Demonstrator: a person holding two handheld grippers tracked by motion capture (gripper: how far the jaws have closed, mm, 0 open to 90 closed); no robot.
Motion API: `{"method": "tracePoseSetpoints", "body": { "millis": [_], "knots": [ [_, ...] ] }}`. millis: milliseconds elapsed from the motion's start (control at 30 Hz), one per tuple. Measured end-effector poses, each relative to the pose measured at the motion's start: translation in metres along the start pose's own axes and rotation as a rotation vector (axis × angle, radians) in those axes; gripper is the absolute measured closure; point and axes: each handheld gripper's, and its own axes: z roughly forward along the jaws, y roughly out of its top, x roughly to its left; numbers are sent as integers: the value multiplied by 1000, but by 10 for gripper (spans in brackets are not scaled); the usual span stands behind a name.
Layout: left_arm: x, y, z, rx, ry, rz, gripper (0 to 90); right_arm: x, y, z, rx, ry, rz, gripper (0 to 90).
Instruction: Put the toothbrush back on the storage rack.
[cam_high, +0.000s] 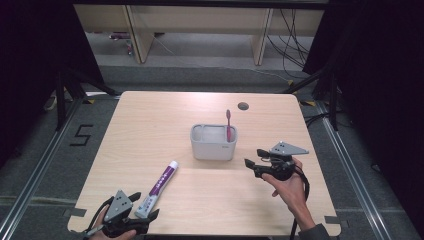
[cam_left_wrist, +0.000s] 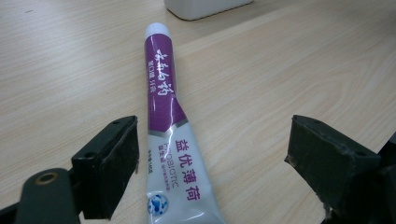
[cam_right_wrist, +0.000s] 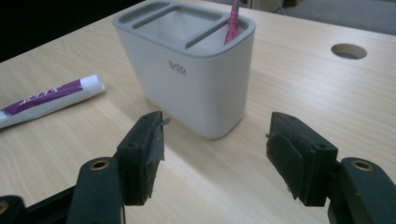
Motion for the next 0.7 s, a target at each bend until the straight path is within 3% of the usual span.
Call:
{"method": "tracePoseSetpoints", "body": {
  "millis": [100, 133, 167, 200, 433, 533, 633, 667, 700],
  "knots": [
    [0, 0, 0, -2, -2, -3, 159, 3, -7, 0, 1, 5, -4, 364],
    [0, 0, 0, -2, -2, -3, 159, 2, -8, -1, 3, -6, -28, 361],
    [0, 0, 0, -3, 0, -4, 159, 5, -9, -2, 23, -5, -6, 359],
    [0, 0, -1, -2, 1, -4, 159, 5, -11, -1, 8, 8, -5, 357],
    [0, 0, -1, 0, 2, -4, 159, 8, -20, -6, 20, 4, -21, 349],
    [0, 0, 0, 1, 1, -2, 159, 12, -25, -7, 25, 20, 15, 344],
    [0, 0, 0, 2, 3, -5, 159, 12, -28, -8, 31, 7, -19, 336],
    [0, 0, 0, 3, 3, -4, 159, 14, -30, -9, 44, 15, 2, 333],
    [1, 0, -1, 7, 1, 4, 159, 13, -31, -9, 42, 13, -16, 329]
  ]
}}
